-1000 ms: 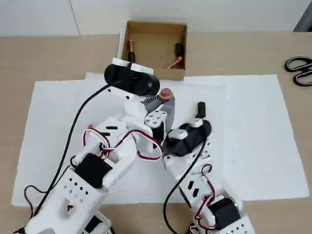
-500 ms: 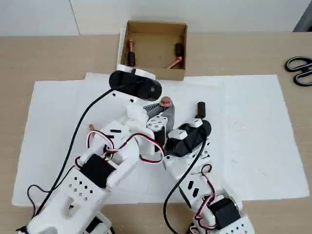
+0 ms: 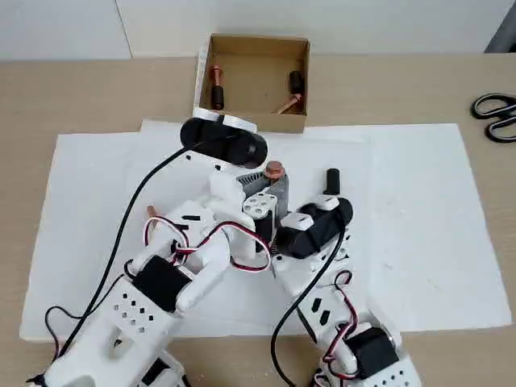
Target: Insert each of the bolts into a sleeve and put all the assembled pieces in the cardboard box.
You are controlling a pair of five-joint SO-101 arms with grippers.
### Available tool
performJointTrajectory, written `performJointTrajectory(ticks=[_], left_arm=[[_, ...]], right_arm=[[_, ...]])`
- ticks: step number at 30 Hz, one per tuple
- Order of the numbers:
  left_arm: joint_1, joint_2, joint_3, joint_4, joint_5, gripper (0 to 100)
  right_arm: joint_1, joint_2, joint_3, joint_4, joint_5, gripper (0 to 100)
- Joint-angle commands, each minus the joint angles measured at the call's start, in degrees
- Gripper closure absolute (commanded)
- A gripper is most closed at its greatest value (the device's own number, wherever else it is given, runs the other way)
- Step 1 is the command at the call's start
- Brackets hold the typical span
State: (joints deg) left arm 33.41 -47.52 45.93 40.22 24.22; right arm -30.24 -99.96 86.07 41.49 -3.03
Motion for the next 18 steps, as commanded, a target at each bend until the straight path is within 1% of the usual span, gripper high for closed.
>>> performJointTrajectory(ticks=[1,5,13,18], left_arm=[[0.18,-1.67,-0.40,0.88,0.53,99],[0.18,-1.67,0.13,1.76,0.53,99],[0.18,-1.58,6.90,1.41,0.53,99],[0.18,-1.58,8.75,1.41,0.53,99]], right_arm=[[0.66,-1.36,-0.35,-1.45,-0.35,99.5],[0.66,-1.36,-0.35,-1.45,-0.35,99.5],[0.66,-1.36,-0.44,-1.45,-0.35,99.5],[0.66,-1.36,-0.44,-1.45,-0.35,99.5]])
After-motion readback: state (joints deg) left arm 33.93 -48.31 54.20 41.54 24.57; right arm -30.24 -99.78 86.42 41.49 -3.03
